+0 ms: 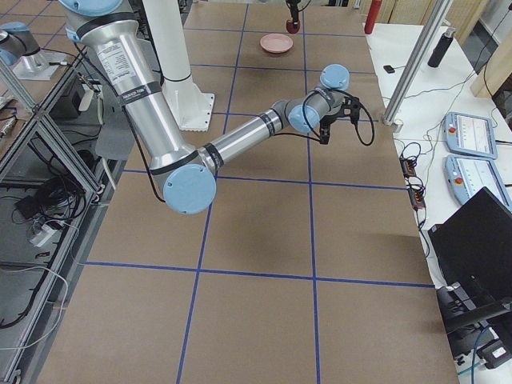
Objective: Move apple from plate to bowl
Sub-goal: 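Lift the apple with the left gripper and carry it toward the bowl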
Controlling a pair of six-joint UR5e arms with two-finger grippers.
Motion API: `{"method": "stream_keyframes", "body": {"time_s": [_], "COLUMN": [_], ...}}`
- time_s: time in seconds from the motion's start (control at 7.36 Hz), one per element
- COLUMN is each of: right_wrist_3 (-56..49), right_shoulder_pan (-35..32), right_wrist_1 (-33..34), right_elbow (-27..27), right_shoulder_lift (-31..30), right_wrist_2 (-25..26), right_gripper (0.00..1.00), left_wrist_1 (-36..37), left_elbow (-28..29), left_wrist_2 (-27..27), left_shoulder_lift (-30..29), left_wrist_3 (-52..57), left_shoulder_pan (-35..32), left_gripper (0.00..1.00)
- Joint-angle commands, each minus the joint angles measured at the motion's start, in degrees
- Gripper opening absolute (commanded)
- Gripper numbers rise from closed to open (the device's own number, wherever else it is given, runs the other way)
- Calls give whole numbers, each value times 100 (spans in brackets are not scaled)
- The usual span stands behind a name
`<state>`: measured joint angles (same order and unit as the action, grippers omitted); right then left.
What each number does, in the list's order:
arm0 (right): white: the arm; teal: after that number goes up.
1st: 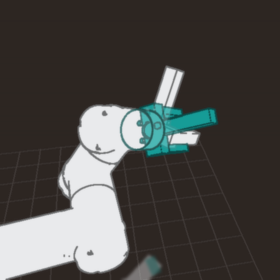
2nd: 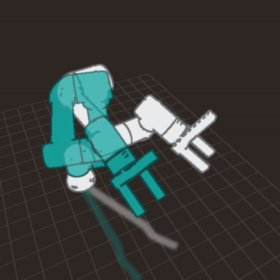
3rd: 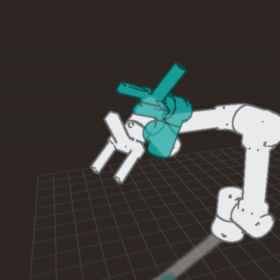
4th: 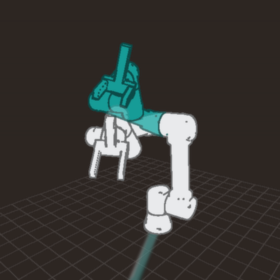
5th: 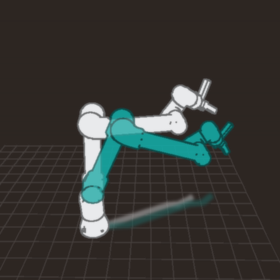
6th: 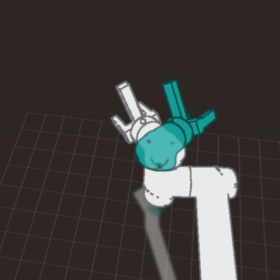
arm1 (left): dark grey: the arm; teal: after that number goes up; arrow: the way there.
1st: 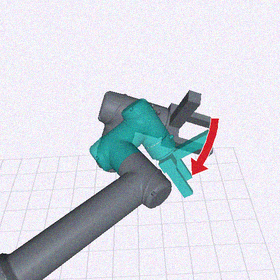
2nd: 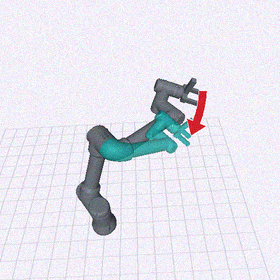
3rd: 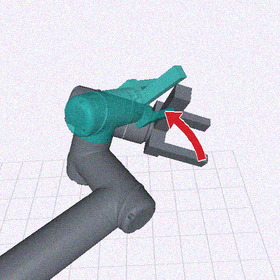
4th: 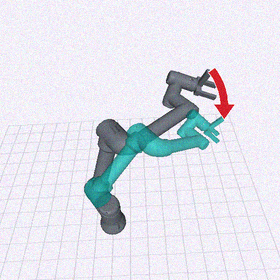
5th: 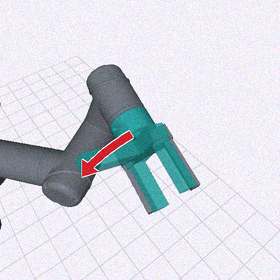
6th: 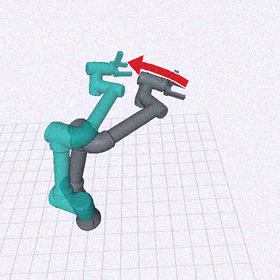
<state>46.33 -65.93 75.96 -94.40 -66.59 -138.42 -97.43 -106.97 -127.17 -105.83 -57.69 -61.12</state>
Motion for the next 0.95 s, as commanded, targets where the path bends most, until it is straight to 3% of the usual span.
{"method": "stream_keyframes", "body": {"time_s": [0.0, 0.27, 0.82], "right_wrist_3": [-1522, -3053, -3262], "right_shoulder_pan": [-349, -718, -790], "right_wrist_1": [862, 1559, 1571], "right_elbow": [-8, -17, -158], "right_shoulder_lift": [-214, -468, -891], "right_wrist_2": [139, 316, 237], "right_gripper": [100, 100, 100], "left_wrist_1": [285, 286, 189], "left_elbow": [560, 1141, 2266], "left_wrist_2": [43, 550, 1018], "left_shoulder_lift": [-1652, -2535, -3627], "left_wrist_3": [-1528, -1930, -2378], "left_shoulder_pan": [686, 1397, 2058], "left_gripper": [0, 0, 0]}}
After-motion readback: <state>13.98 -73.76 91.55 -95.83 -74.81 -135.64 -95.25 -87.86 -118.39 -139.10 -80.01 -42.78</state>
